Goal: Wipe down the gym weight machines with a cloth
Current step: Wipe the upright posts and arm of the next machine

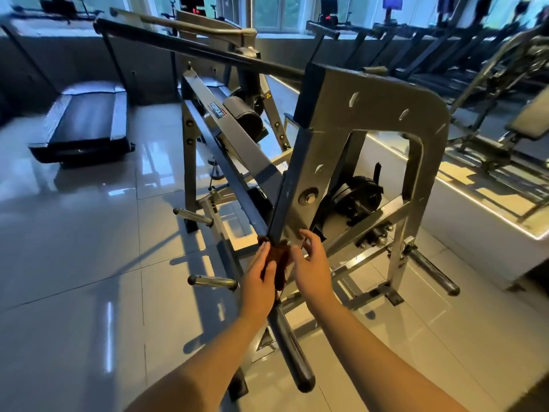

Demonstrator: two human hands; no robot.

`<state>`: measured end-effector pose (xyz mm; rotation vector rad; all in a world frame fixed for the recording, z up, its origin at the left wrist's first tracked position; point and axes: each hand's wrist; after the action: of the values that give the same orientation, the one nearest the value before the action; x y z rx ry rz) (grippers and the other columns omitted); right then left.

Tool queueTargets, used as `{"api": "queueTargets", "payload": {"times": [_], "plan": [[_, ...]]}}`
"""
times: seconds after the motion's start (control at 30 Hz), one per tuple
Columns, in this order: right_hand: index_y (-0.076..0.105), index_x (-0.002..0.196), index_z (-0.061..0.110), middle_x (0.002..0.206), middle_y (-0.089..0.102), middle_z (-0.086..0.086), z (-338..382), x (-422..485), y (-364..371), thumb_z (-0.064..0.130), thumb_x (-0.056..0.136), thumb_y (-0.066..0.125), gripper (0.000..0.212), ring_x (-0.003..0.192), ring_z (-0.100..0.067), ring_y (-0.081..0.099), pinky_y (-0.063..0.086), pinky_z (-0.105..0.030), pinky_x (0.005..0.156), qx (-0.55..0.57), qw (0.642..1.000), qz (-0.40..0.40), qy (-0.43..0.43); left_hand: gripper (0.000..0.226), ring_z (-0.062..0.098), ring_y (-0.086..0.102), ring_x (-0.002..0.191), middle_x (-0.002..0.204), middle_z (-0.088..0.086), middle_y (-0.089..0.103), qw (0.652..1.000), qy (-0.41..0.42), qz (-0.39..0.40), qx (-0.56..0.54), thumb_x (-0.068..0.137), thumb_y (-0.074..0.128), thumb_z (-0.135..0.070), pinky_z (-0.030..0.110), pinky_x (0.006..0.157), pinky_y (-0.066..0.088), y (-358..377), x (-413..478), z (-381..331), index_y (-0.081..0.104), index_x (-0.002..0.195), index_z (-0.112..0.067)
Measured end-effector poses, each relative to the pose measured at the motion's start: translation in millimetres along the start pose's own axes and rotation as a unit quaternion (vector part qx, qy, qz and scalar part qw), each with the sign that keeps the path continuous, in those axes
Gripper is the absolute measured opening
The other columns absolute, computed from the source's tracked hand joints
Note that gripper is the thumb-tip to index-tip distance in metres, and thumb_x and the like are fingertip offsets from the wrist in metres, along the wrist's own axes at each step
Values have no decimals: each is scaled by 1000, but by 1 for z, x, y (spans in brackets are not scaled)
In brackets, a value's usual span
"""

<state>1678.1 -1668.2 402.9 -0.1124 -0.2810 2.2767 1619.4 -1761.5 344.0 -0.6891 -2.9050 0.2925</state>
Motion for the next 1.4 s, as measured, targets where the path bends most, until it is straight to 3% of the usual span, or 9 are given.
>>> {"api": "queueTargets", "payload": {"times": [0.07, 0.17, 0.37, 0.6, 0.73, 0.97, 1.13, 1.3, 1.4], "plan": [[50, 140, 25, 142, 49, 6, 3, -4, 0, 24, 106, 50, 34, 118, 0, 48, 40, -3, 72, -12, 1000, -8, 6, 48, 14, 39, 144, 154, -13, 44, 999, -20, 20, 15, 106, 47, -28, 47, 116, 39, -7, 0, 5, 36, 131, -67], [55, 134, 23, 134, 53, 4, 7, -9, 3, 21, 106, 50, 28, 96, 12, 54, 44, -2, 64, 8, 1000, -18, 14, 47, 16, 41, 142, 153, -10, 46, 997, -20, 61, 40, 106, 47, -30, 42, 115, 40, -18, 4, 2, 33, 143, -54], [58, 118, 36, 113, 65, 9, 20, -8, 11, 23, 106, 48, 19, 106, 0, 60, 52, -17, 83, 46, 996, -83, -7, 49, 1, 31, 139, 159, -14, 35, 990, 112, 73, 41, 106, 46, -28, 26, 109, 36, -18, 27, -48, 30, 150, -43], [63, 119, 29, 111, 67, 9, 33, 3, 0, 25, 105, 51, 20, 111, -13, 62, 54, -34, 95, 6, 997, -79, -1, 47, 11, 36, 144, 157, -8, 41, 992, 89, 83, 41, 106, 46, -27, 30, 112, 36, -27, 26, -40, 39, 153, -30], [55, 133, 34, 126, 63, 10, 57, 7, -8, 32, 104, 54, 29, 119, -8, 59, 54, -40, 101, 26, 988, -134, -73, 47, 17, 45, 141, 152, -3, 48, 988, 143, 60, 27, 106, 47, -29, 39, 111, 45, -29, 39, -81, 40, 153, -26], [57, 140, 27, 145, 51, 8, 79, 7, -6, 24, 106, 48, 35, 132, -2, 43, 37, -32, 117, -39, 984, -134, -114, 51, 12, 32, 148, 162, -8, 32, 970, 229, 64, 45, 107, 42, -32, 38, 115, 41, -18, 50, -94, 32, 156, -28], [53, 145, 24, 150, 47, 8, 80, 4, -1, 23, 107, 48, 39, 136, -4, 41, 33, -25, 113, -31, 984, -145, -102, 48, 14, 38, 145, 159, -7, 38, 979, 191, 65, 30, 107, 44, -26, 45, 112, 45, -22, 44, -84, 35, 154, -30], [62, 131, 25, 125, 62, 6, 86, 10, 5, 30, 108, 42, 31, 114, -4, 56, 50, -32, 103, -22, 978, -173, -115, 47, 7, 32, 147, 160, -9, 36, 971, 228, 65, 12, 108, 43, -25, 26, 117, 35, -20, 49, -126, 38, 154, -26], [63, 128, 25, 123, 62, 8, 90, 10, 8, 28, 108, 43, 29, 114, -7, 56, 49, -35, 104, -20, 978, -179, -105, 49, 5, 29, 148, 161, -9, 35, 972, 220, 78, 2, 106, 41, -32, 30, 119, 34, -21, 49, -119, 38, 154, -25]]}}
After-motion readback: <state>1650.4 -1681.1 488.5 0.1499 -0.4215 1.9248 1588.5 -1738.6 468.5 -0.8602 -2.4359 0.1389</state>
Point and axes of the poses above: each hand's wrist, its own x-axis towards the middle knuckle, its own y-axis out of the palm, z = x × y
